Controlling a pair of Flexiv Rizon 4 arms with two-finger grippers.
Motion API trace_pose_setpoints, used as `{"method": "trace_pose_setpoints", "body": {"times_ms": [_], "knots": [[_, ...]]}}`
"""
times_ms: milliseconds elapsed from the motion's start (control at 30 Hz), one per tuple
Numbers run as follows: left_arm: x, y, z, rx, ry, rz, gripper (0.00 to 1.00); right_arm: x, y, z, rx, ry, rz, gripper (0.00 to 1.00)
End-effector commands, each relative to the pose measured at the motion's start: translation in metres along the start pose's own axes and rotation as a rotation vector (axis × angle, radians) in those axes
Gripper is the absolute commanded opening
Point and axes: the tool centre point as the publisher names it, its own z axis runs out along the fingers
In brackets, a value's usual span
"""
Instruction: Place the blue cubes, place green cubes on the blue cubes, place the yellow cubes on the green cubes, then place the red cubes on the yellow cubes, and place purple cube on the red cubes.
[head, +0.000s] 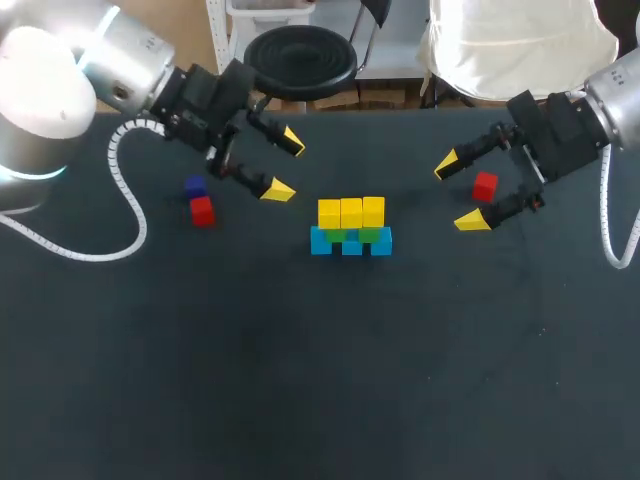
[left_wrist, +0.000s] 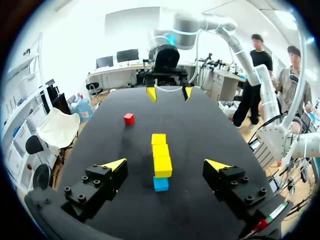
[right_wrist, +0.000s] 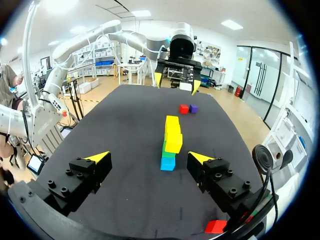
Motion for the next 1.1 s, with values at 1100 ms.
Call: {"method": "trace_pose_setpoints", "body": {"times_ms": [1100], "knots": [[0.023,0.021,-0.026,-0.037,0.015,-0.079,1.0,0.0,0.001,0.0,0.002,-0.001,-0.001,1.0]]}}
